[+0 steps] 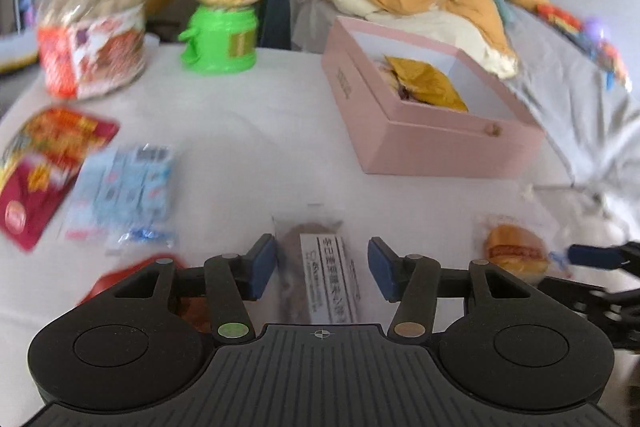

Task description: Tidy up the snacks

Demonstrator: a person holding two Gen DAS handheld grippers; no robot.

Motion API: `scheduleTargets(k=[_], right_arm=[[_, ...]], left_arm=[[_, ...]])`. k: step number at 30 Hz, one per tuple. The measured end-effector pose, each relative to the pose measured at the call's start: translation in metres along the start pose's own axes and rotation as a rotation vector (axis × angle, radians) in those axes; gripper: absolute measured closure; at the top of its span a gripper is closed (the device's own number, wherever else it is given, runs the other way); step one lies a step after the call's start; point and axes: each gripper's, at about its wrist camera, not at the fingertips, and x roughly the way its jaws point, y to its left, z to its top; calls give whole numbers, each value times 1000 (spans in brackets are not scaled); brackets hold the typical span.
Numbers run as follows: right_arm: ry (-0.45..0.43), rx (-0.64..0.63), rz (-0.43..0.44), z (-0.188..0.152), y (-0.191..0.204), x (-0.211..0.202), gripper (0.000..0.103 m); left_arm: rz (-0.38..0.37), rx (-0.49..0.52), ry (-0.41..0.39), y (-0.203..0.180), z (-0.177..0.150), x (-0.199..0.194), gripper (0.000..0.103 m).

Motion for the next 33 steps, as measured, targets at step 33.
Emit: scheduleTargets(k=[33], right_arm=[[4,-83,35,-10,21,-10,12]], left_arm=[[-36,127,-54,-10,-41,-34,45]])
